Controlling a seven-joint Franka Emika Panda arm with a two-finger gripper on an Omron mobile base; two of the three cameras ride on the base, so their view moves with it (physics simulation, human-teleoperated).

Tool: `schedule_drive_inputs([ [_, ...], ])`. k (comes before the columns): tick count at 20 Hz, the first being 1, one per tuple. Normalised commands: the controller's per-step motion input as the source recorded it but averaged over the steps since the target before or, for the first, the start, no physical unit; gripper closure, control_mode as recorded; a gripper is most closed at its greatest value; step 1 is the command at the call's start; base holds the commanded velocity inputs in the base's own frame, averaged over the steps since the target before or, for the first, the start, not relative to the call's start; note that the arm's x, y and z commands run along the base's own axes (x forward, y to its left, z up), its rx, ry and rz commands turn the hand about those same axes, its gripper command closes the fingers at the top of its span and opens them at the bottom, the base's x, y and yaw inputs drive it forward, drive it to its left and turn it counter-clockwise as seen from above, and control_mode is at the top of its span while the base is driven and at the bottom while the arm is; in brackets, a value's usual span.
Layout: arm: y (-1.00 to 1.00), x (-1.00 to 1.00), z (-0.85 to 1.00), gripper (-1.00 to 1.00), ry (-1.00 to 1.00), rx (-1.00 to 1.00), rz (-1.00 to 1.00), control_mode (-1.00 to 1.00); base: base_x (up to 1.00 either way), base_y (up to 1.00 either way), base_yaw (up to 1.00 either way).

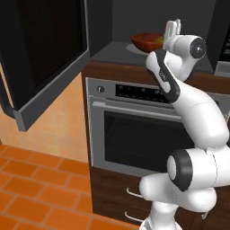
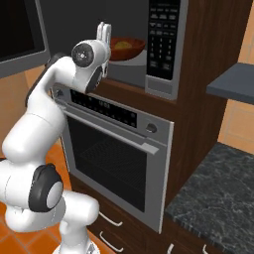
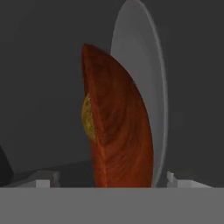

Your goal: Pick the avocado from the sink and place it in the bowl. Then pick the bowl and place it in the microwave. Then close the microwave door and press the start button.

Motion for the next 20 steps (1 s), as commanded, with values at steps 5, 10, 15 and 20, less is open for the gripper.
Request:
schedule_drive_inputs([
  [5, 0.07, -0.12, 0.03, -1.00, -0.31, 0.00, 0.00, -1.00, 0.00, 0.00, 0.00],
  [10, 0.08, -0.33, 0.20, -1.00, -0.20, 0.00, 0.00, -1.00, 0.00, 0.00, 0.00],
  [15, 0.22, -0.95, 0.67, -1.00, -0.02, 0.00, 0.03, -1.00, 0.00, 0.00, 0.00],
  [20, 0.12, -1.00, 0.65, -1.00, 0.08, 0.00, 0.05, -1.00, 0.00, 0.00, 0.00],
])
